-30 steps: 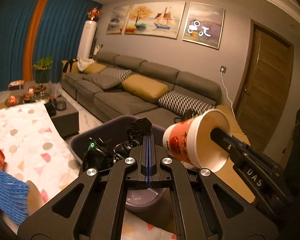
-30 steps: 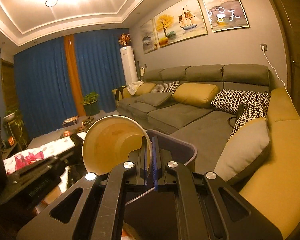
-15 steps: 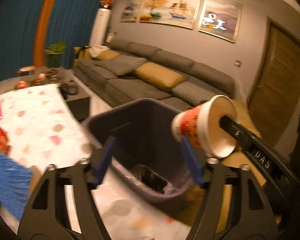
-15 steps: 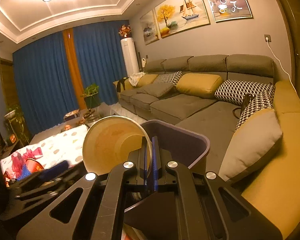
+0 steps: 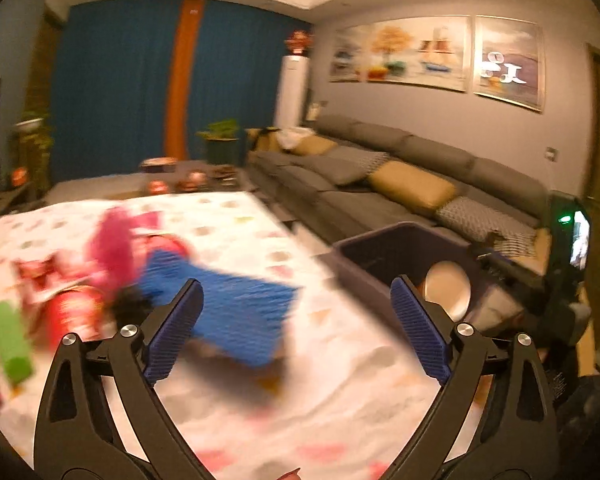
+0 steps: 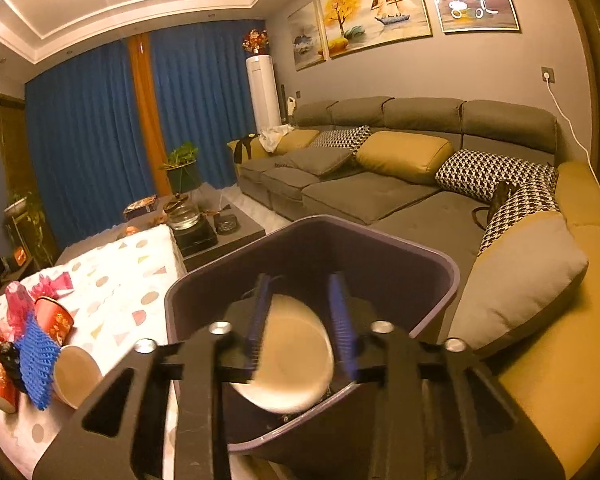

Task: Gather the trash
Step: 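Carry bag and cup over the grey bin and open both tools to drop them, then grasp the red candy wrapper with the left tool while the right tool grasps the red paper cup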

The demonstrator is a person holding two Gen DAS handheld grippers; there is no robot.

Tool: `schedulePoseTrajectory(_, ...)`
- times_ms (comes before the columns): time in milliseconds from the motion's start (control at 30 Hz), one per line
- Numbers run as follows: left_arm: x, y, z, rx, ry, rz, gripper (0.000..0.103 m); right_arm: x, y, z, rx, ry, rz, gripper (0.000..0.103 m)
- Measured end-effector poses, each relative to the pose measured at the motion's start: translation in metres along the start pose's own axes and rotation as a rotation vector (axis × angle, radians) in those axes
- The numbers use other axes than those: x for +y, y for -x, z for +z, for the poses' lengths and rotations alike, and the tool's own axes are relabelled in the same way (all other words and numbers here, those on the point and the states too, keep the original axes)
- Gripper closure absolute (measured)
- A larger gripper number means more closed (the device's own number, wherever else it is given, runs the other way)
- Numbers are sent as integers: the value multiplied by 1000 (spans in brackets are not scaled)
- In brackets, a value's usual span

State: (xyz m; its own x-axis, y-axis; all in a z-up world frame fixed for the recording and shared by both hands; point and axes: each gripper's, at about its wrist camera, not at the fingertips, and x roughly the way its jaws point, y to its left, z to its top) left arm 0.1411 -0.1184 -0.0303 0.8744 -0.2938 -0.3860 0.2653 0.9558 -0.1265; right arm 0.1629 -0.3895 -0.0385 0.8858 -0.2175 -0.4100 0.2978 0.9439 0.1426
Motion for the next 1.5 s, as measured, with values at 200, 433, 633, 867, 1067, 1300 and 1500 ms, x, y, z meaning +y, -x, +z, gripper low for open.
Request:
schedulePoseTrajectory(200,53,38,-11,3,82,176,8,8,28,-2,-36,4,2,45)
schedulePoseTrajectory(433,93,78,-19,0,112,319,8,40,74,-13,-65,25,112,31)
schedulePoseTrajectory(633,128,109,-30,-4,137,408,8,85,99,-25,-55,70,226,27)
schedulePoseTrajectory(867,171,136,-42,2,186,479,8,145,119,-46,-32,141,340,27)
schedulePoseTrajectory(1067,202,150,-51,9,221,524,8,194,125,-61,-3,213,414,27)
schedulePoseTrajectory(1300,232,144,-55,37,243,544,8,239,127,-79,23,290,482,27)
schedulePoseTrajectory(1500,251,126,-57,89,265,526,8,276,114,-88,61,338,517,27)
